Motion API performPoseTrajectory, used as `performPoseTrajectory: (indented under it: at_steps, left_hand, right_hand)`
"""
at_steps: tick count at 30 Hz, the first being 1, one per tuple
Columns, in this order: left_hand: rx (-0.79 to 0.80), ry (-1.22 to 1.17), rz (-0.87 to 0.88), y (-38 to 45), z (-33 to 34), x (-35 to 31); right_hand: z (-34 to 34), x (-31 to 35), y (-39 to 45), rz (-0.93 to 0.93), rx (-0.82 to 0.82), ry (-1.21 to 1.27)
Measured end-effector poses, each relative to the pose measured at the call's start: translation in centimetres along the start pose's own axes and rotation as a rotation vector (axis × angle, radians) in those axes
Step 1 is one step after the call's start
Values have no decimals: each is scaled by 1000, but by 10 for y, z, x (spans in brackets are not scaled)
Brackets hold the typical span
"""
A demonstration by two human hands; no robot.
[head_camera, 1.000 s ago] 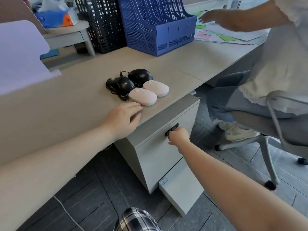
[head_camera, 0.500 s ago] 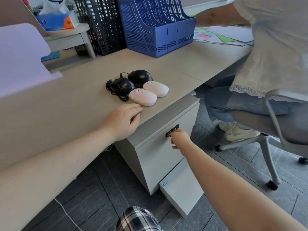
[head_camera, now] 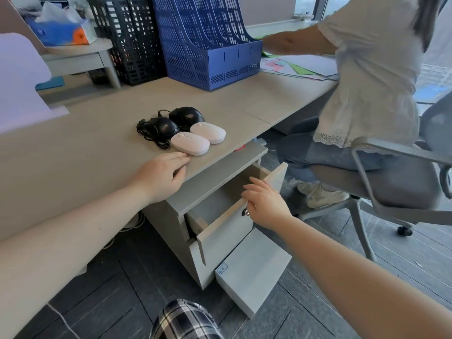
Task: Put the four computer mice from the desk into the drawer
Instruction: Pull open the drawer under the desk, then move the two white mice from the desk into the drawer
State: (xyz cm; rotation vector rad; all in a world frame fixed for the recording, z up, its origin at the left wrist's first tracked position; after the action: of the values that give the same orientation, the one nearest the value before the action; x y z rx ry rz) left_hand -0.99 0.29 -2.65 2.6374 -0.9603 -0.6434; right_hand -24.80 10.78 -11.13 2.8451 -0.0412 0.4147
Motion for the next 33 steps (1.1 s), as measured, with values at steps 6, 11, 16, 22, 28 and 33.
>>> performPoseTrajectory:
  at_steps: [6,11,16,22,28,33]
  left_hand:
    - [-2,3,0,1,1,-1]
    - [13,1,-31,1,0,-2]
    - [71,-4,-49,-1,0,-1]
    - [87,-31,-52,-2,1,0]
    - [55,-61,-40,-1,2,0]
    - [56,-57,-40,-3,0,-1]
  right_hand:
    - [-11,-1,4,41,141,-18]
    - [-34,-12,-18,65,216,-135]
    - [-51,-31,-46,118,271,-243]
    - [-60,-47,-72,179,342,-297]
    - [-62,-49,-75,207,405,-337]
    - [-64,-53,-81,246,454,-357]
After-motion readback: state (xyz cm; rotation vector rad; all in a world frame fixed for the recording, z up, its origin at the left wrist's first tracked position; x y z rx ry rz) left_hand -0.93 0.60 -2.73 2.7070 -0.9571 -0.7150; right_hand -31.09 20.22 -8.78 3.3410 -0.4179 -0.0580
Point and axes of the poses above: each hand's wrist, its own y-axis towards the middle knuckle, its own z-axis out of the palm, x = y × z, the point moved 1 cm from there along y, towards the middle knuckle, and after that the axes turned 8 degrees about -x, right-handed, at the moved point
